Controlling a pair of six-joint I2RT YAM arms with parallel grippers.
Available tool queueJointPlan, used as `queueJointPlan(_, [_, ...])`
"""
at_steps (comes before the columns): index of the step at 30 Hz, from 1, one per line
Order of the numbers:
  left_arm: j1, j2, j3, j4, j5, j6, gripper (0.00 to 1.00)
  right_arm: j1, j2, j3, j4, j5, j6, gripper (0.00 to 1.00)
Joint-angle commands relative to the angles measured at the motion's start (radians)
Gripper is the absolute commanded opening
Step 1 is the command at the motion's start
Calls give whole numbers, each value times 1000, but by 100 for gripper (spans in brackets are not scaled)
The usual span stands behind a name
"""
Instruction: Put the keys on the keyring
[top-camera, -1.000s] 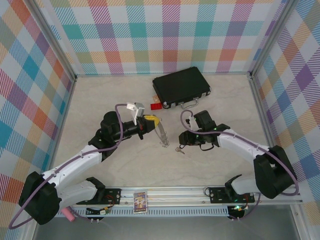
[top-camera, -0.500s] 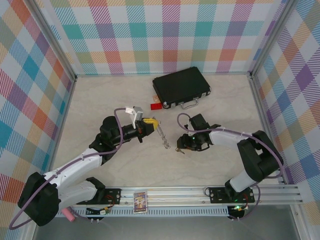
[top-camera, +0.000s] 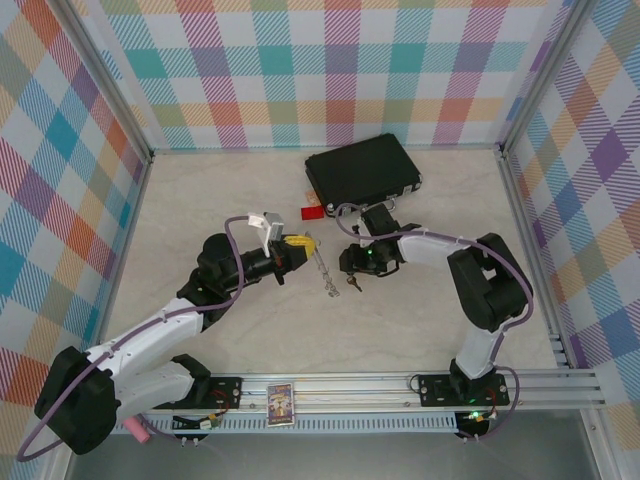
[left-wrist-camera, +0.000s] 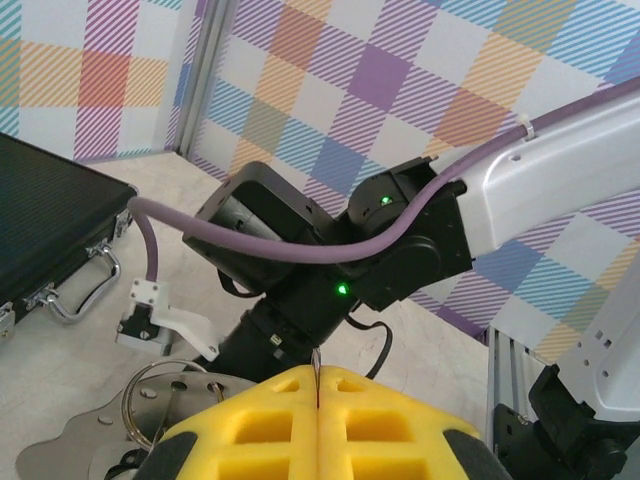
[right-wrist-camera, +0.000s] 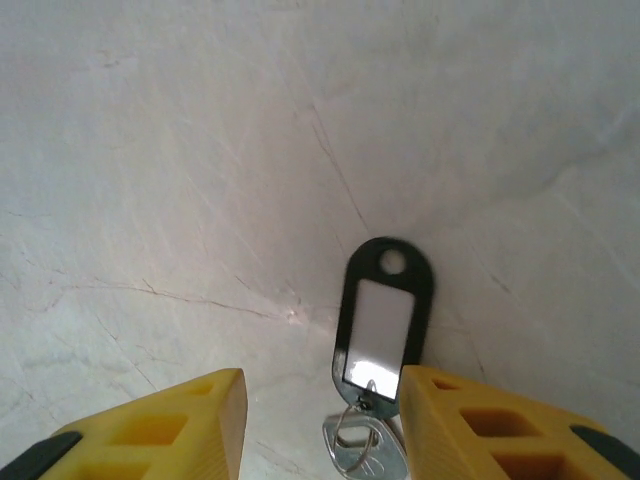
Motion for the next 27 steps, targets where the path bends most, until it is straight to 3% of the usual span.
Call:
queueJointPlan(1, [4,0,-8,70,-8,6,0,0,-22,30,-71,14,-48,45])
queueJointPlan(7, [4,-20,-19,71,-34,7,0,0,-80,23,-137,39,-76,44])
queueJointPlan(14, [4,-49,-31,68,-75,13,0,2,-61,127,-297,67,-167,33])
queueJointPlan(27, [4,-74,-40,63,-90,18,0,55,23,239,-407,113,-205,35])
